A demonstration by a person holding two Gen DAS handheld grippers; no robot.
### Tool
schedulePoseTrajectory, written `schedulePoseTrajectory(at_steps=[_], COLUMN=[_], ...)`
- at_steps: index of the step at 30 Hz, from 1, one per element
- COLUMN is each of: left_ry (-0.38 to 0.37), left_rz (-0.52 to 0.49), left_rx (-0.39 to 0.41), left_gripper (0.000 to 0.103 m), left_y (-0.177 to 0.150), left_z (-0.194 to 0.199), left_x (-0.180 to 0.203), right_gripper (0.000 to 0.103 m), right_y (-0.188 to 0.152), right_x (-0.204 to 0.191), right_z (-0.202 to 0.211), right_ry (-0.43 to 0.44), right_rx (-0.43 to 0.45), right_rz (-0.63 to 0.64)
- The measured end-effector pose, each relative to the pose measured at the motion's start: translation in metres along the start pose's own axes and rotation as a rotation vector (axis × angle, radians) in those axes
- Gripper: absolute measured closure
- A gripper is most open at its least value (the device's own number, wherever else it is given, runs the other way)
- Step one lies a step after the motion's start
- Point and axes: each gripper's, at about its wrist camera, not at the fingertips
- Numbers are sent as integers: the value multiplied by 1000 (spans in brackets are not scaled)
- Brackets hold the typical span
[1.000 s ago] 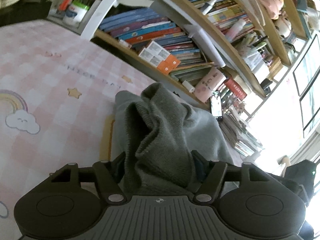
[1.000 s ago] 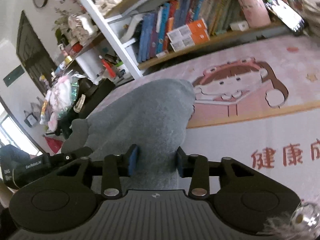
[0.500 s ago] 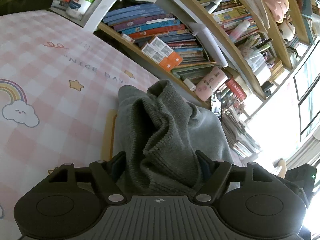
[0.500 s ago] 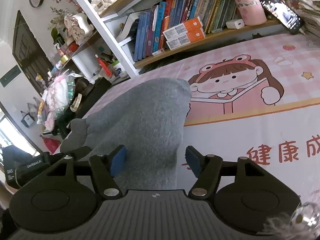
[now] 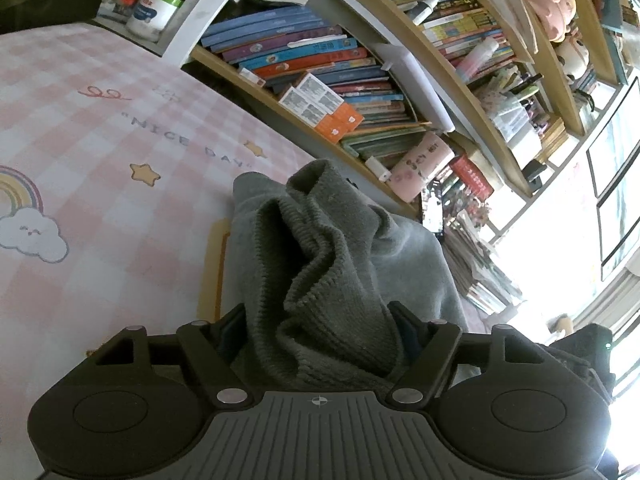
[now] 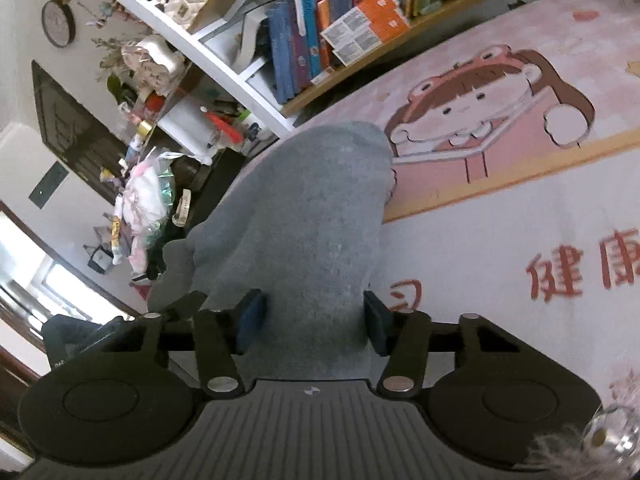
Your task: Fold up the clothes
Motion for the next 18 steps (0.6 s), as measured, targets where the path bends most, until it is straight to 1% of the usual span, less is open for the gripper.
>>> schedulePoseTrajectory(at_steps=[3, 5, 7, 9, 12, 16, 18], left_ry=[-2, -13, -33, -50, -64, -72, -80], left_rz=[-3, 0, 7, 17, -2, -51, -80], left_rx=[16, 27, 24, 27, 42, 38, 34], left_gripper=[40, 44, 46, 47, 48, 48, 48], left_y=[6, 11, 18, 26, 39, 56, 65], left_z=[-4, -8, -16, -25, -39, -62, -73], left_x=[3, 4, 5, 5, 8, 14, 18], right_gripper=[65, 68, 70, 71, 71, 72, 72], right_y=[7, 13, 19, 26, 39, 58, 69], right_x=[-7, -10, -12, -15, -14, -12, -8], right_z=[-2, -3, -5, -7, -16, -30, -37], right_ry=[8, 11, 14, 17, 24, 16, 20], right_rx=[17, 35, 54, 72, 88, 121, 136], right_rz=[54, 84, 113, 142, 159, 208, 208])
Point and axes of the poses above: each gripper's, at about its wrist camera, not at the fingertips, and z roughly against the way its jaws point, x to its right, y to its top, and after that the axes turned 13 degrees about x, right-handed
